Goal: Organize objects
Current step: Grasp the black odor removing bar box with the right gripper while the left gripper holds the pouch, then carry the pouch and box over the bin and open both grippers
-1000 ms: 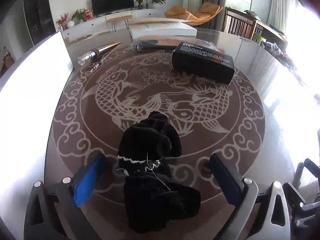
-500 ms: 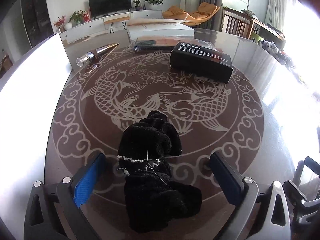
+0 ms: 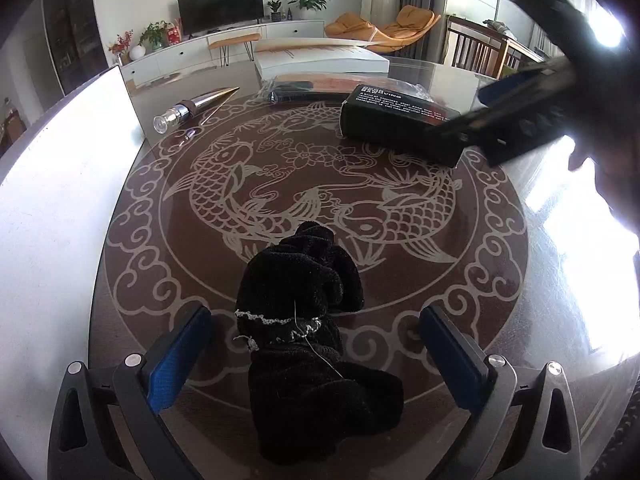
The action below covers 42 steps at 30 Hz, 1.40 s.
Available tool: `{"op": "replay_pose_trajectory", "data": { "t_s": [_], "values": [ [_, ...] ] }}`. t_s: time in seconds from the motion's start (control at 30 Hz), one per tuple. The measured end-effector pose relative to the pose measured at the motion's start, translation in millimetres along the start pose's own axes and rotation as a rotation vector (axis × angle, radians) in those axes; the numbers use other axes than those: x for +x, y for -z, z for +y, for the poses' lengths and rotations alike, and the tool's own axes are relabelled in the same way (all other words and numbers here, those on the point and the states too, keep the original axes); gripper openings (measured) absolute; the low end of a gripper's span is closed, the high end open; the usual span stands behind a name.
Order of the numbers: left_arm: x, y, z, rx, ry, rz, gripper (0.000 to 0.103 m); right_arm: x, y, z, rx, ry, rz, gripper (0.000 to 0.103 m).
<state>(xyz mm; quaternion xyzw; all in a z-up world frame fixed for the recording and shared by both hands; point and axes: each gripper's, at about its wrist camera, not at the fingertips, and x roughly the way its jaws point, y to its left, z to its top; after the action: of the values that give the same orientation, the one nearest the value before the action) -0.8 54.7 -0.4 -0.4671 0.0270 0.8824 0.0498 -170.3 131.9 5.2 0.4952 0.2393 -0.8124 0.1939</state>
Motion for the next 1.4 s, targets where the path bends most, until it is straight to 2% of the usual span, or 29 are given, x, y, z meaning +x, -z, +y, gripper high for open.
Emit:
{"op": "replay_pose_trajectory", "data": {
  "t_s": [0.07, 0.17, 0.2, 0.23, 0.27, 0.3, 0.33, 0.53, 0.67, 0.8, 0.87, 0.9, 0.93, 1.03, 1.13, 1.27, 1.37, 1.4],
  "values": [
    [0, 0, 0, 0.000, 0.000, 0.000, 0.103, 13, -18, 3, 0.000, 0.016, 0.010, 0.103],
    [0, 0, -1, -0.001, 0.000, 0.000, 0.103, 35, -28, 6, 0.061, -0.031, 0.053, 0.103],
    [0, 0, 0, -0.001, 0.000, 0.000, 0.103, 39, -28, 6, 0.075, -0.042, 0.058, 0.100],
    [0, 0, 0, -0.001, 0.000, 0.000, 0.103, 40, -25, 6, 0.091, -0.020, 0.041, 0.087],
    [0, 0, 0, -0.001, 0.000, 0.000, 0.103, 38, -22, 4, 0.118, -0.026, 0.022, 0.078],
    [0, 0, 0, -0.001, 0.000, -0.001, 0.103, 34, -17, -1, 0.164, -0.076, 0.001, 0.066],
    [0, 0, 0, -0.001, 0.000, -0.001, 0.103, 31, -11, -3, 0.205, -0.117, -0.017, 0.059],
    [1, 1, 0, -0.001, 0.000, -0.001, 0.103, 1, 64, -5, 0.335, -0.050, -0.088, 0.059],
    [1, 0, 0, -0.001, 0.001, -0.001, 0.103, -37, 138, 12, 0.439, 0.002, -0.129, 0.059],
    [1, 0, 0, -0.002, 0.001, -0.001, 0.103, -69, 204, 30, 0.564, -0.049, -0.207, 0.061],
    [3, -2, -1, -0.003, 0.002, 0.000, 0.103, -77, 223, 29, 0.618, -0.108, -0.234, 0.072],
    [3, -2, 0, -0.001, 0.003, 0.001, 0.103, -78, 228, 25, 0.642, -0.115, -0.227, 0.085],
    [2, -2, 0, 0.000, 0.008, 0.002, 0.103, -80, 232, 21, 0.661, -0.123, -0.224, 0.089],
    [0, 0, -1, 0.022, 0.020, 0.018, 0.103, -83, 232, 14, 0.678, -0.145, -0.214, 0.089],
    [-7, 6, 3, 0.007, 0.005, 0.076, 0.103, -82, 217, 18, 0.615, -0.173, -0.140, 0.089],
    [-3, -2, 10, -0.051, -0.029, 0.140, 0.103, -78, 193, 27, 0.489, -0.157, -0.023, 0.089],
    [5, -13, 6, -0.027, -0.030, 0.173, 0.103, -72, 177, 27, 0.436, -0.118, 0.046, 0.089],
    [4, -14, 2, 0.000, -0.036, 0.163, 0.101, -71, 174, 29, 0.418, -0.104, 0.064, 0.087]
  ]
}}
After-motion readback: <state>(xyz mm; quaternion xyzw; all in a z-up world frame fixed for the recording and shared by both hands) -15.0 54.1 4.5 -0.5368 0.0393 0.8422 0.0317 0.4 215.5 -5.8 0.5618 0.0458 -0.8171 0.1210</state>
